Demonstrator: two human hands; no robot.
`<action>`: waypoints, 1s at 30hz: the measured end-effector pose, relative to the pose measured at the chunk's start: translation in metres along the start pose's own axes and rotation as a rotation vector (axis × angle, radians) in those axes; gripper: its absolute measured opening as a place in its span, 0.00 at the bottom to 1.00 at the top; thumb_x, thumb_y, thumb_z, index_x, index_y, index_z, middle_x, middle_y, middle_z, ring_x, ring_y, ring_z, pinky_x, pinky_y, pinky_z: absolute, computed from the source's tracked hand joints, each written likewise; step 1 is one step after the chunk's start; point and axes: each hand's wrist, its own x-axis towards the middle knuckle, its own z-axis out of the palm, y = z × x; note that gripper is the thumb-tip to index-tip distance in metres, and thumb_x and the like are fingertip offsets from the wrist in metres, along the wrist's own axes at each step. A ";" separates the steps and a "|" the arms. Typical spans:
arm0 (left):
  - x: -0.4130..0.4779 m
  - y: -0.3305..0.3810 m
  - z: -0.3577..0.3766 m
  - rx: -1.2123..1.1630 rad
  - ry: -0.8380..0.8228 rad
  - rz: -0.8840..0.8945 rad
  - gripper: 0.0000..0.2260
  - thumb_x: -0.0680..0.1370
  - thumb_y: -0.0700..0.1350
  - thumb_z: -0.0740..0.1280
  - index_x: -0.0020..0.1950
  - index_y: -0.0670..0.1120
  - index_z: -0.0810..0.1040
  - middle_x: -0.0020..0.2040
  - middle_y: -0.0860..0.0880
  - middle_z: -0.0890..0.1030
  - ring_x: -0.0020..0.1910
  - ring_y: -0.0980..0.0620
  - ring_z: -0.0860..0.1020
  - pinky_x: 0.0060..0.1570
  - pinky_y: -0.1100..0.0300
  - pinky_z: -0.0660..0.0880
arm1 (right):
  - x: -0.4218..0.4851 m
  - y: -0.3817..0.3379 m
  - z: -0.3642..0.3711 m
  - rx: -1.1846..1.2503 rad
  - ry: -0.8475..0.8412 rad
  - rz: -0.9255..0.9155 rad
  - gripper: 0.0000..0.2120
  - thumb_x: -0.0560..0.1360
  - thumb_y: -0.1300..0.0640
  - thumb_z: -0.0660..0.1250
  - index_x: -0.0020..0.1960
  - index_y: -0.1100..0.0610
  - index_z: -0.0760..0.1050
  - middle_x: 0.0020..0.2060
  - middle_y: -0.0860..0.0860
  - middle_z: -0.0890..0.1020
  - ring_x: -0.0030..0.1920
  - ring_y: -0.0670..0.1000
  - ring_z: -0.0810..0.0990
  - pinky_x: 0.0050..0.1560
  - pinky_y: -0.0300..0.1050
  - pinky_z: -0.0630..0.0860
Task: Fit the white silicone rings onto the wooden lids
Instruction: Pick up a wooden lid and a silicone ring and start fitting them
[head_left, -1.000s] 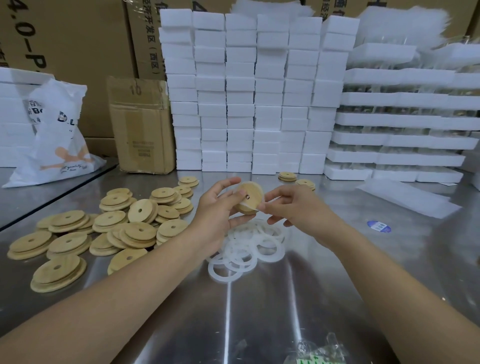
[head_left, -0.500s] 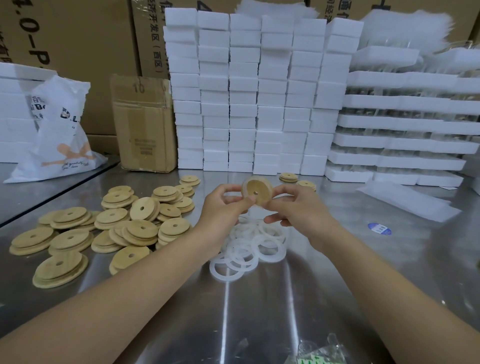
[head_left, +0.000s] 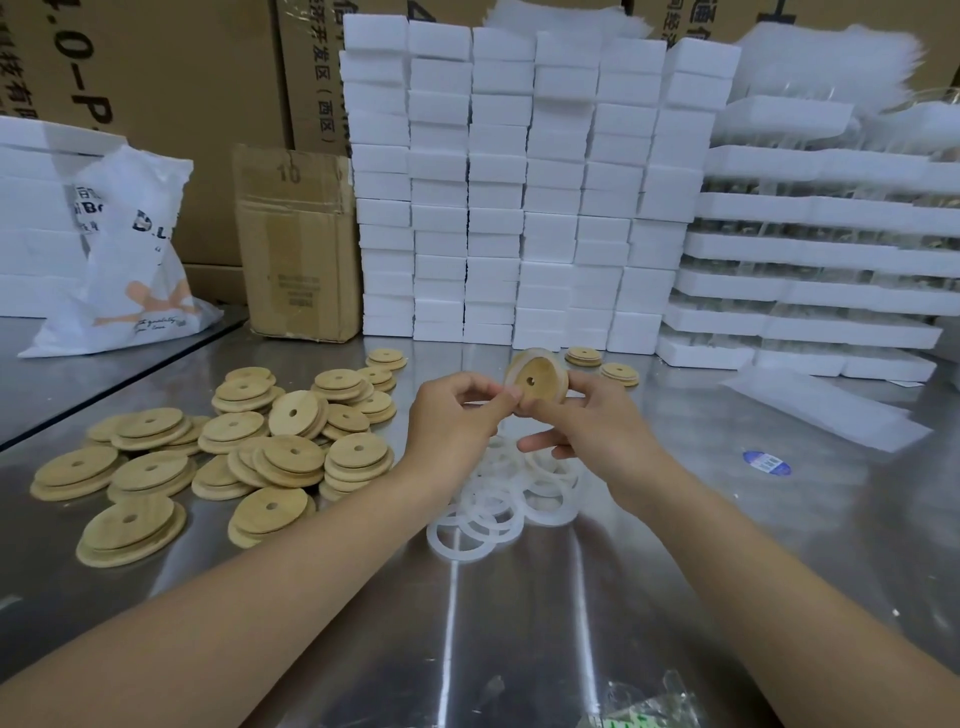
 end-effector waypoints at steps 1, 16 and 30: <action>0.000 0.000 0.000 0.000 -0.009 0.007 0.05 0.78 0.48 0.79 0.45 0.48 0.87 0.45 0.50 0.89 0.51 0.49 0.88 0.56 0.44 0.85 | 0.000 -0.001 0.000 0.004 -0.002 0.003 0.13 0.78 0.53 0.76 0.60 0.54 0.82 0.46 0.48 0.90 0.41 0.53 0.90 0.36 0.42 0.74; 0.006 0.018 -0.010 -0.245 -0.059 -0.166 0.07 0.81 0.50 0.74 0.49 0.47 0.86 0.50 0.50 0.90 0.50 0.57 0.87 0.52 0.56 0.76 | 0.002 -0.010 -0.016 0.028 -0.224 -0.007 0.15 0.79 0.46 0.75 0.63 0.47 0.83 0.54 0.50 0.89 0.36 0.49 0.85 0.43 0.43 0.76; -0.002 0.009 -0.006 -0.160 -0.107 -0.055 0.09 0.81 0.48 0.76 0.53 0.42 0.85 0.49 0.47 0.90 0.49 0.52 0.88 0.48 0.56 0.81 | 0.001 -0.007 -0.039 -0.071 -0.386 0.069 0.13 0.78 0.49 0.76 0.61 0.51 0.84 0.55 0.53 0.89 0.30 0.47 0.77 0.47 0.45 0.77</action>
